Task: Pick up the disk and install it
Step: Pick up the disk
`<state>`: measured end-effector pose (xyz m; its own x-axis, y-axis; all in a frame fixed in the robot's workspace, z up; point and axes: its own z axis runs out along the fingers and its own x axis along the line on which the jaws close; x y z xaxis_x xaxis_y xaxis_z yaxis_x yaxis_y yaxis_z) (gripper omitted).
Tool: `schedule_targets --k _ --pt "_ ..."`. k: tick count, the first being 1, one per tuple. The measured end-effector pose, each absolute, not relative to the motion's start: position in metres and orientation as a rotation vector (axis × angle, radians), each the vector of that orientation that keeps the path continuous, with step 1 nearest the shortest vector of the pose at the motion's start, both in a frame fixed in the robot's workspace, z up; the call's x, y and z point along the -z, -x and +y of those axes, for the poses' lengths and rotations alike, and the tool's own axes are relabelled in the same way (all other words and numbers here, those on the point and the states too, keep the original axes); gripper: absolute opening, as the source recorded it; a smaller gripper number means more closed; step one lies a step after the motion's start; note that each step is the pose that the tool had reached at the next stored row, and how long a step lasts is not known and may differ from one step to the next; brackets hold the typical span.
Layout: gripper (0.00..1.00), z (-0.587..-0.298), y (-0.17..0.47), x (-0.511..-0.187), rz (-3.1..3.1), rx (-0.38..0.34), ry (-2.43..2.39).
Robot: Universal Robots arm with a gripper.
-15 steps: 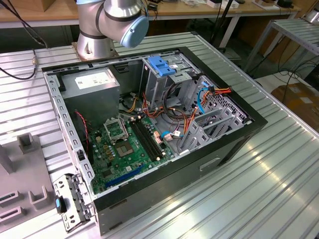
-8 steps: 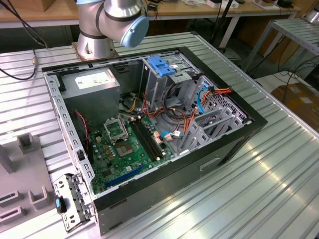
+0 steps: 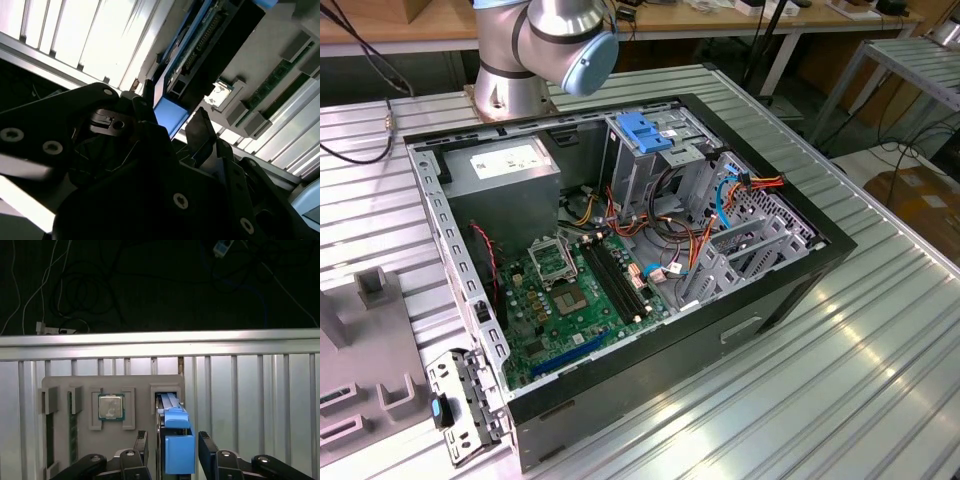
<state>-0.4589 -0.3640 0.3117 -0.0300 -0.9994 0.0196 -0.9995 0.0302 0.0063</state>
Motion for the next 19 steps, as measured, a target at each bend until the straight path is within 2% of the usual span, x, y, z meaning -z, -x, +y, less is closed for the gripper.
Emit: schedule_targets --k 19 --pt "0.53 -0.362 0.461 -0.294 -2.246 -0.025 -2.180"
